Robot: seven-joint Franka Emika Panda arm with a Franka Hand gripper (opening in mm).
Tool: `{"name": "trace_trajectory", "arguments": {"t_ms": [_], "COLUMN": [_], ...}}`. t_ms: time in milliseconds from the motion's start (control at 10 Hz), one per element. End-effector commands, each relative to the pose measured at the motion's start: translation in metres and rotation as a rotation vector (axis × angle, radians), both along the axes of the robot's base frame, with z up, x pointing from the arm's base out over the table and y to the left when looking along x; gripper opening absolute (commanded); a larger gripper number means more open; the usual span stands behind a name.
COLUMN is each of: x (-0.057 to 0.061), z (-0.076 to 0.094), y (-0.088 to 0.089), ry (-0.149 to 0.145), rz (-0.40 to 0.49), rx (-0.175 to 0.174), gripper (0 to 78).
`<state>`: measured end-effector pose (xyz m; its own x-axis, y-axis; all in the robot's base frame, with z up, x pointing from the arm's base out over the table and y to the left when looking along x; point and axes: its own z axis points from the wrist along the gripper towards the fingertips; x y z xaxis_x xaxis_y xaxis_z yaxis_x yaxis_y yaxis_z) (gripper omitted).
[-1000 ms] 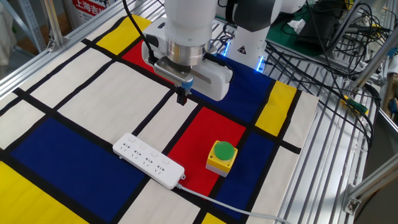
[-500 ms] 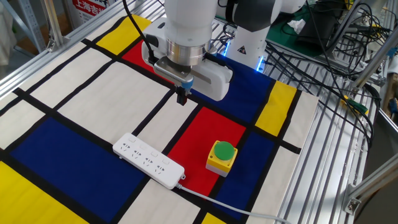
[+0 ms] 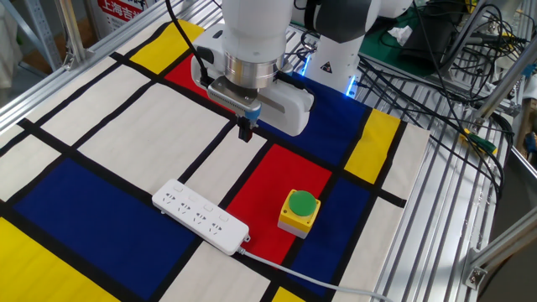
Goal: Turn off the power strip by pressing the button
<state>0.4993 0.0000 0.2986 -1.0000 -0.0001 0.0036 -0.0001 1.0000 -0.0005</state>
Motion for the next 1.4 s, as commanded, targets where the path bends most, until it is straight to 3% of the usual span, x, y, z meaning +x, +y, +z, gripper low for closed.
{"name": "trace_trajectory", "arguments": {"t_ms": [100,300,900,1400], "x": [0.000,0.000,0.001,0.004], "z": [0.000,0.000,-0.003,-0.022], "y": [0.000,0.000,-0.001,-0.009], "ry": [0.055,0.055,0.059,0.055], "rz": [-0.008,0.005,0.007,0.013], "rx": [-0.053,-0.080,-0.078,-0.062], "gripper": [0.0,0.0,0.0,0.0]}}
